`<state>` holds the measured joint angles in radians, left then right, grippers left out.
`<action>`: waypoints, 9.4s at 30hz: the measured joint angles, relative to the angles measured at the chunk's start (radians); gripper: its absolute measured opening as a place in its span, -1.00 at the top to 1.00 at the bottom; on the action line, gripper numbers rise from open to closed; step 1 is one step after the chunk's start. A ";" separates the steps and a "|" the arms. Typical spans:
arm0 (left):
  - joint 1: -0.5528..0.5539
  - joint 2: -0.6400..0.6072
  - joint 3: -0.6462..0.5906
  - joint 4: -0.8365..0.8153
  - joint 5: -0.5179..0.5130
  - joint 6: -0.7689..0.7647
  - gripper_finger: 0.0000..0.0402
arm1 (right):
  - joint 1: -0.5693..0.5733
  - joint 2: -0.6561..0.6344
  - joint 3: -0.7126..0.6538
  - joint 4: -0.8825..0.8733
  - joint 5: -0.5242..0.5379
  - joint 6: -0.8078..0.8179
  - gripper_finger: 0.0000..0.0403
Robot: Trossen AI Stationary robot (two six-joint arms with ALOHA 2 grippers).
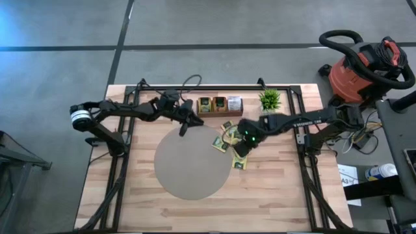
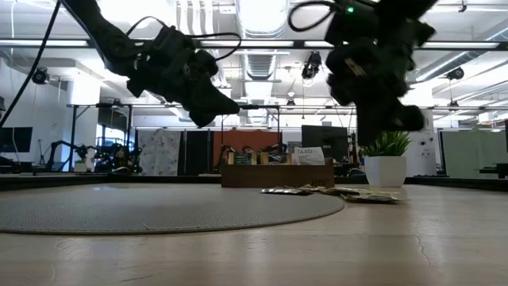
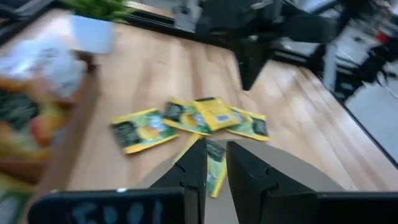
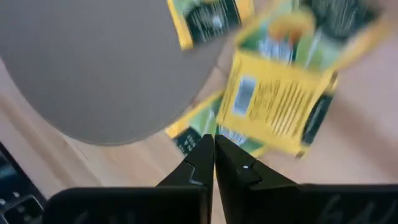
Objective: Pick & Place Tea
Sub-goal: Put the yellow tea sachet into the left compartment of the wooden organizer
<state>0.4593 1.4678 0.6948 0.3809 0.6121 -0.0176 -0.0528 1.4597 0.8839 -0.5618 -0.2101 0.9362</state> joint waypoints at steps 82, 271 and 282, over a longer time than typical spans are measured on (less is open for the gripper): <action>-0.357 0.745 0.777 -0.444 -0.341 0.094 0.72 | 0.269 -0.026 -0.403 0.475 0.532 0.623 0.43; 0.033 -0.026 -0.192 0.506 -0.245 -0.244 0.92 | -0.295 0.637 1.238 -0.482 0.016 -1.139 0.57; 0.033 -0.022 -0.192 0.495 -0.335 -0.273 0.81 | -0.295 0.637 1.238 -0.478 0.046 -1.150 0.96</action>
<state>0.4927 1.4460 0.5030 0.8757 0.2770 -0.2904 -0.3478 2.0964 2.1220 -1.0393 -0.1641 -0.2138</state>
